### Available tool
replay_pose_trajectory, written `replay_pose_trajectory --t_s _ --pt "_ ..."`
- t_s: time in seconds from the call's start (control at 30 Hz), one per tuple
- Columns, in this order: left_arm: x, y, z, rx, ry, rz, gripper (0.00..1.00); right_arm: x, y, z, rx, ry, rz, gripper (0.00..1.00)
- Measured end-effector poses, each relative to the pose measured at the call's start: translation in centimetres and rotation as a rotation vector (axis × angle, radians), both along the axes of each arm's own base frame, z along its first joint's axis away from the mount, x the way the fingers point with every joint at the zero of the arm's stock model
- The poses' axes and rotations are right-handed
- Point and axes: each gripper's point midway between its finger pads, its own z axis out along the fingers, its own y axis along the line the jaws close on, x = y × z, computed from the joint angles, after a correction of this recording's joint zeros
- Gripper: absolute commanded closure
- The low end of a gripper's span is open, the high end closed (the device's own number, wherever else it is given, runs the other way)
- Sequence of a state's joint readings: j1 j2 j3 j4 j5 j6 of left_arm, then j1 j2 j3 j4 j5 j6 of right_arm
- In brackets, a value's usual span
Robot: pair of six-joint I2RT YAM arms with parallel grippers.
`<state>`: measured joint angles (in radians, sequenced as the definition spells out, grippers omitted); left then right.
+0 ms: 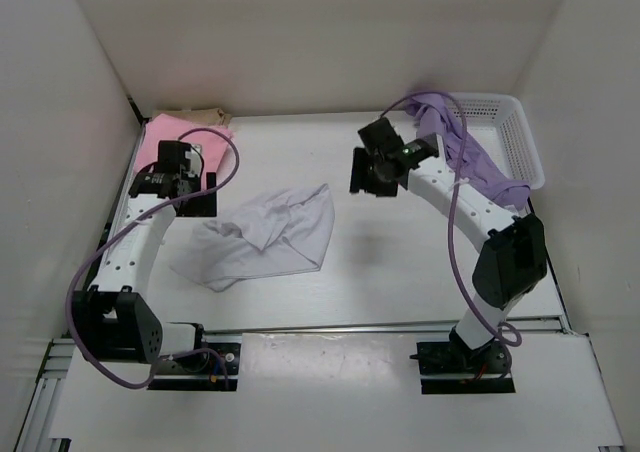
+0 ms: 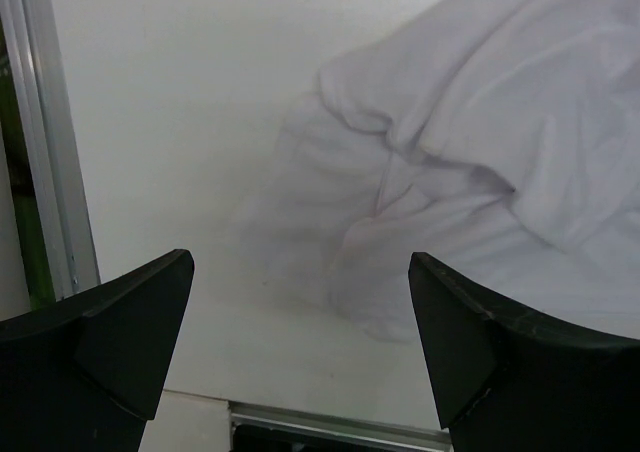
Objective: Fold and stack the t-shirts
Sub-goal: Move the tshirt to the center of the board, then flatten out the tshirt
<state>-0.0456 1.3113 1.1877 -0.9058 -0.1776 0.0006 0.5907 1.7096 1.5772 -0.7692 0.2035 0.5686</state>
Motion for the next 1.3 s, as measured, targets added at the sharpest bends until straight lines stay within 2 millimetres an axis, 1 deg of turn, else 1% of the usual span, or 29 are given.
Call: replay_pose_trajectory --t_s 0.07,0.13,0.23,0.33,0.4,0.47,0.53,0.57,0.6,0.63,0.67,0.7,0.73,0.77,0.8,0.83,0.87,0.9,0.93,1.0,1.03,1.07,1.1,1.13,1.17,1.2,1.23,1.27,1.3 --pt "-0.9 0.2 -1.7 0.017 0.051 0.004 0.0 -2.4 0.0 -1.8 -0.021 0.05 0.035 0.34" --pt "-2.2 0.3 -3.8 0.034 0.118 0.003 0.0 -4.2 1.0 -2.2 -0.011 0.066 0.084 0.34" --pt "-4.3 0.6 -6.7 0.063 0.215 0.006 0.0 -5.2 3.7 -2.1 0.025 0.054 0.164 0.35" --pt "-6.7 1.3 -9.1 0.1 0.298 0.016 0.0 -5.7 6.9 -3.2 0.023 0.067 0.239 0.35" --pt "-7.9 1.7 -10.2 0.116 0.337 0.021 0.0 -6.0 9.3 -5.0 0.009 0.088 0.293 0.35" --pt "-8.6 1.9 -10.8 0.127 0.359 0.024 0.0 -6.7 11.3 -7.3 -0.012 0.133 0.341 0.35" --pt "-8.9 1.9 -11.2 0.128 0.366 0.024 0.0 -7.7 12.9 -9.9 -0.038 0.183 0.382 0.35" --pt "-8.9 1.9 -11.4 0.126 0.367 0.023 0.0 -8.2 13.3 -11.3 -0.055 0.208 0.397 0.37" --pt "-9.1 1.8 -11.6 0.12 0.372 0.02 0.03 -8.9 13.6 -12.5 -0.071 0.235 0.412 0.4" --pt "-9.4 1.6 -11.9 0.11 0.382 0.014 0.07 -9.3 13.8 -13.6 -0.088 0.256 0.422 0.46" --pt "-9.6 1.4 -12.2 0.099 0.394 0.009 0.12 -9.8 13.9 -14.7 -0.103 0.283 0.43 0.59" --pt "-9.9 1.1 -12.6 0.085 0.41 0.002 0.18 -10.1 13.8 -15.4 -0.125 0.297 0.438 0.67" --pt "-10.1 0.8 -12.9 0.073 0.425 -0.004 0.24 -10.0 14.1 -15.2 -0.117 0.297 0.437 0.75" --pt "-10.1 0.5 -13.2 0.057 0.442 -0.013 0.38 -9.9 14.1 -15.2 -0.114 0.298 0.434 0.89" --pt "-10.2 0.2 -13.7 0.04 0.462 -0.021 0.47 -9.9 13.9 -15.2 -0.119 0.299 0.436 0.95" --pt "-10.2 -0.1 -14.0 0.026 0.478 -0.023 0.59 -10.0 13.7 -15.3 -0.123 0.299 0.433 1.0" --pt "-10.1 -0.4 -14.5 0.013 0.503 -0.034 0.71 -10.3 13.2 -15.6 -0.13 0.303 0.427 1.0" --pt "-10.0 -0.7 -14.8 0.002 0.52 -0.035 0.89 -10.7 12.6 -15.6 -0.133 0.307 0.426 1.0" --pt "-9.6 -0.9 -15.1 -0.009 0.534 -0.039 0.9 -11.2 11.8 -15.6 -0.139 0.304 0.425 1.0" --pt "-8.2 -1.3 -15.4 -0.017 0.539 -0.051 0.9 -12.9 9.4 -15.4 -0.152 0.311 0.438 1.0" --pt "-7.0 -1.6 -15.4 -0.017 0.529 -0.057 0.9 -14.3 7.7 -15.4 -0.162 0.323 0.451 1.0" --pt "-5.7 -1.9 -15.3 -0.015 0.513 -0.065 0.9 -15.6 6.5 -15.2 -0.163 0.328 0.472 1.0" --pt "-4.3 -2.2 -14.9 -0.008 0.495 -0.073 0.9 -17.1 5.3 -14.8 -0.163 0.336 0.505 1.0" --pt "-2.3 -2.7 -14.4 -0.002 0.465 -0.087 0.9 -18.5 4.6 -14.4 -0.16 0.339 0.553 0.99" --pt "0.1 -3.5 -13.7 0.003 0.418 -0.104 0.9 -19.9 4.5 -13.6 -0.15 0.335 0.616 0.96" --pt "2.5 -4.3 -13.0 0.008 0.366 -0.122 0.88 -21.3 5.1 -12.6 -0.129 0.323 0.69 0.92" --pt "4.6 -5.2 -12.1 0.011 0.321 -0.139 0.8 -22.4 6.2 -11.6 -0.096 0.302 0.755 0.78" --pt "6.8 -6.3 -11.0 0.015 0.27 -0.159 0.73 -23.4 7.3 -10.3 -0.056 0.279 0.82 0.69" --pt "9.1 -7.5 -9.8 0.015 0.209 -0.177 0.48 -24.3 8.5 -9.0 -0.019 0.254 0.88 0.67"
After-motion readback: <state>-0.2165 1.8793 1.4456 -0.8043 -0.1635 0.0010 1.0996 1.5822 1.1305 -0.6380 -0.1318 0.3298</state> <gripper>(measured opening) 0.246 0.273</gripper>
